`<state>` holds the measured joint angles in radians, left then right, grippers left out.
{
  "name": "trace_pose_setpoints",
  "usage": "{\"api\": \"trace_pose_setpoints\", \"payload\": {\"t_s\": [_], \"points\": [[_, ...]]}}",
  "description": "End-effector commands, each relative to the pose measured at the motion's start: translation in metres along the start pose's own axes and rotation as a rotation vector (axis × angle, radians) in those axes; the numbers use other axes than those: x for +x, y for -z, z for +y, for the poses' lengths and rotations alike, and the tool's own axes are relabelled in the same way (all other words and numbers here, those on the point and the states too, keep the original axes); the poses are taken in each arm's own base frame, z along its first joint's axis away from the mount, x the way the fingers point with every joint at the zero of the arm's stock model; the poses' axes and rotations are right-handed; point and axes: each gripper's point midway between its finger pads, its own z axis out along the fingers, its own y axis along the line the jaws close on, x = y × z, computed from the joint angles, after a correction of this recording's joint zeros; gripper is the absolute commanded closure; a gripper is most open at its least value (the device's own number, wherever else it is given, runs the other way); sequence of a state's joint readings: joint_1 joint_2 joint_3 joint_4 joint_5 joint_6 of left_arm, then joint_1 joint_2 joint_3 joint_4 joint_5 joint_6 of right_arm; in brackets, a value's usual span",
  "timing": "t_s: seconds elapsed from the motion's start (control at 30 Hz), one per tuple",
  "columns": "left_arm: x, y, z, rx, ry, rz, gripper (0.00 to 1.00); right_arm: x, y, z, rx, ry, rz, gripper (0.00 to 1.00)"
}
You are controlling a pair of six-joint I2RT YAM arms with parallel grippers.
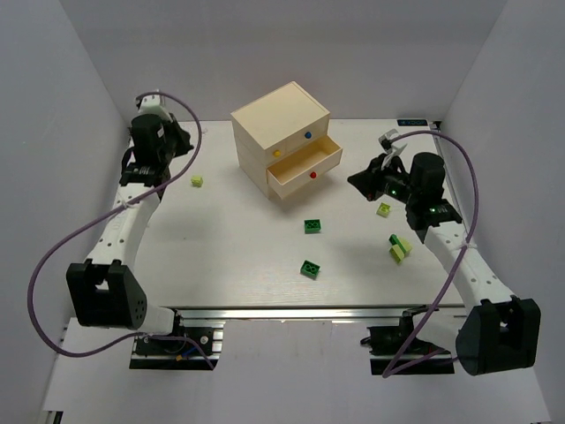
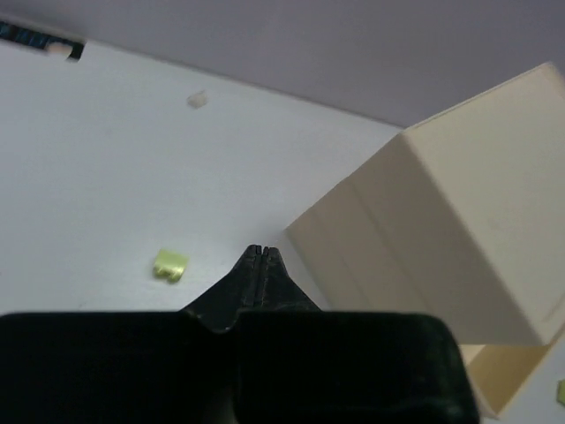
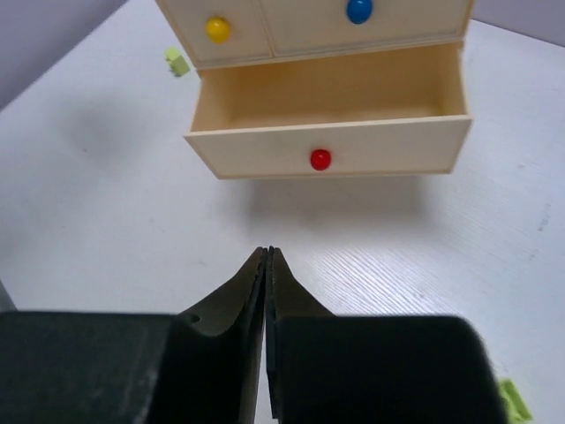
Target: Sort the legos into containers by color
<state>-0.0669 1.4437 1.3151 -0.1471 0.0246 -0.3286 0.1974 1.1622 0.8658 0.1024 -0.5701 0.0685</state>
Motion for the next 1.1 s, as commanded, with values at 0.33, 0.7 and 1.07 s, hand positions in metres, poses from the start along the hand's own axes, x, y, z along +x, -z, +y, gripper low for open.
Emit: {"api": "trace_pose_setpoints", "payload": {"t_s": [0.33, 0.7, 1.07], "points": [[0.183, 0.007, 0.11, -0.502, 0.302, 0.479, 0.43, 0.014, 0.041, -0.054, 0.107, -0.106, 0.058, 0.27], [0.187, -0.048, 0.122, -0.632, 0.458, 0.457, 0.17, 0.014, 0.054, -0.049, 0.09, -0.092, 0.033, 0.27], [0.195, -0.1, 0.118, -0.656, 0.575, 0.493, 0.15, 0.014, 0.055, -0.044, 0.073, -0.09, 0.032, 0.27]]}}
